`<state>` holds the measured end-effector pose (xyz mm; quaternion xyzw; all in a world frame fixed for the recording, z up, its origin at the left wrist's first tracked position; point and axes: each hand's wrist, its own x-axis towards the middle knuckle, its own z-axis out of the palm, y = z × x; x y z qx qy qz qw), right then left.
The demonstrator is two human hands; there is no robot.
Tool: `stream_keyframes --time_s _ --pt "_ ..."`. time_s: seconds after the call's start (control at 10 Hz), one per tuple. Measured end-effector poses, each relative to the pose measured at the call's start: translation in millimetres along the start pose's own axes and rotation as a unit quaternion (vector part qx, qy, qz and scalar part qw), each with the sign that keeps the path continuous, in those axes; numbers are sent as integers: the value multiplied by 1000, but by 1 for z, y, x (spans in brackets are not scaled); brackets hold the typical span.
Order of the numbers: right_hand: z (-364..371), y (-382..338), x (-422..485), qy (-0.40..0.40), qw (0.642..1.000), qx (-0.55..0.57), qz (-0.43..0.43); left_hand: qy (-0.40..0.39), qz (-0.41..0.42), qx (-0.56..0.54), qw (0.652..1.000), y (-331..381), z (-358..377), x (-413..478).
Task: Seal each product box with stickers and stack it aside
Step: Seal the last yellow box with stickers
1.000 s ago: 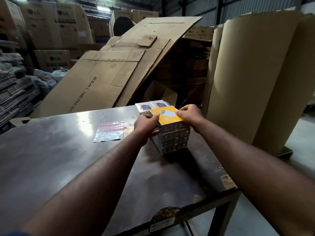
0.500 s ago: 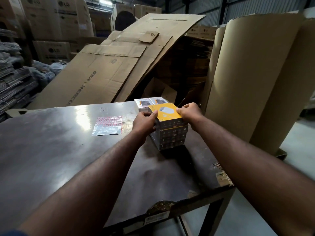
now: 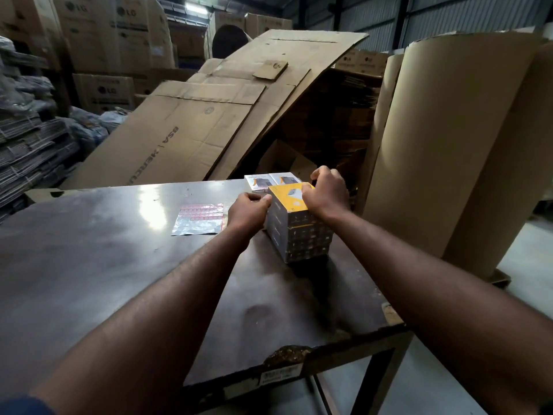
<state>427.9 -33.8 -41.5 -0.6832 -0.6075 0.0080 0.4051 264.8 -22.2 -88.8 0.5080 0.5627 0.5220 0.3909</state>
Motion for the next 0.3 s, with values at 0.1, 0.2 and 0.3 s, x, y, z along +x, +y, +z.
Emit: stream_keyframes --time_s 0.1,0.2,0.3 --pt "13 -35 -13 28 989 -13 -148 22 40 65 997 6 -35 3" --pt "35 -80 -29 5 970 -19 -242 64 60 118 989 12 -83 1" --pt "64 -114 -36 -33 961 -8 -276 114 67 162 978 13 -125 4"
